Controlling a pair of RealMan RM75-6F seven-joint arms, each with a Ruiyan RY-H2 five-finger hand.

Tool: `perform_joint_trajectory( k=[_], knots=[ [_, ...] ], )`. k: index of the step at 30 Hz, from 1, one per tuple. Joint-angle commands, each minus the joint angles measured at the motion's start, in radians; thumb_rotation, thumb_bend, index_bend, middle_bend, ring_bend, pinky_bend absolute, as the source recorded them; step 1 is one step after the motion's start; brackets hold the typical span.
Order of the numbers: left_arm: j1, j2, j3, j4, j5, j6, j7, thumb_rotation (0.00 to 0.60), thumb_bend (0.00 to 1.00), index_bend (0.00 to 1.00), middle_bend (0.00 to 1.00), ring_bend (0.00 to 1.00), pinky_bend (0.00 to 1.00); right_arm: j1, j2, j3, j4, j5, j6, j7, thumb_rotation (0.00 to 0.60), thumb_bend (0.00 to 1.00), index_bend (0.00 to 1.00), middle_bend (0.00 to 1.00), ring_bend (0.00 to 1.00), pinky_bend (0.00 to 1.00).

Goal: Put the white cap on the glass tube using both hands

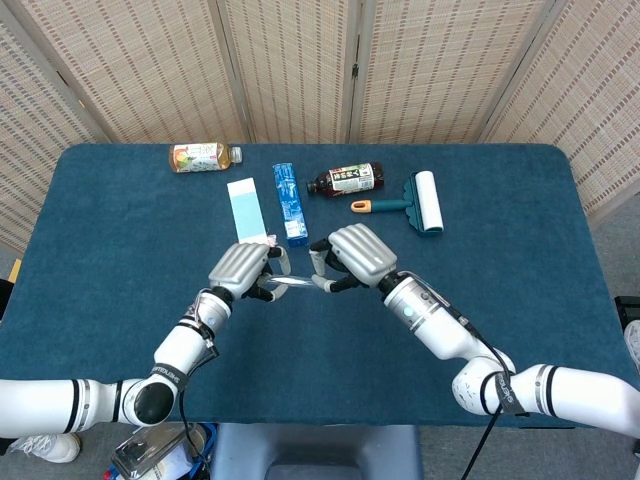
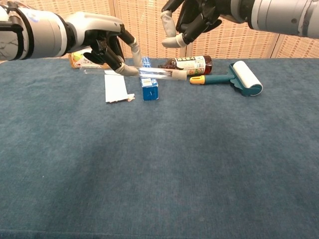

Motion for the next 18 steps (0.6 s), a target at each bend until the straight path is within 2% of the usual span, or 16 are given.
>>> perform_joint_trajectory(
  k=[1, 4, 9, 18],
  knots=[
    [0.0, -0.005, 0.012, 0.01, 0.003, 0.002, 0.01, 0.6, 0.4, 0.64, 1.0, 1.0, 1.0, -0.006, 0.005, 0.001, -0.002, -0.001, 0.006, 0.002, 0.6, 0.34, 0.63, 1.0, 1.0, 1.0],
    [0.0, -0.015, 0.037, 0.037, 0.009, 0.009, 0.036, 0.6, 0.4, 0.64, 1.0, 1.0, 1.0, -0.022, 0.028, -0.001, -0.014, -0.009, 0.022, 0.003, 0.6, 0.3, 0.59, 1.0, 1.0, 1.0],
    [0.008, -0.053, 0.074, 0.104, 0.024, 0.015, 0.06, 0.6, 0.4, 0.64, 1.0, 1.0, 1.0, -0.065, 0.1, -0.016, -0.048, -0.016, 0.049, -0.013, 0.6, 0.3, 0.56, 1.0, 1.0, 1.0],
    [0.035, -0.148, 0.117, 0.284, 0.063, -0.048, 0.034, 0.6, 0.4, 0.65, 1.0, 1.0, 1.0, -0.186, 0.261, -0.071, -0.116, -0.019, 0.117, -0.039, 0.6, 0.29, 0.51, 1.0, 1.0, 1.0]
  ],
)
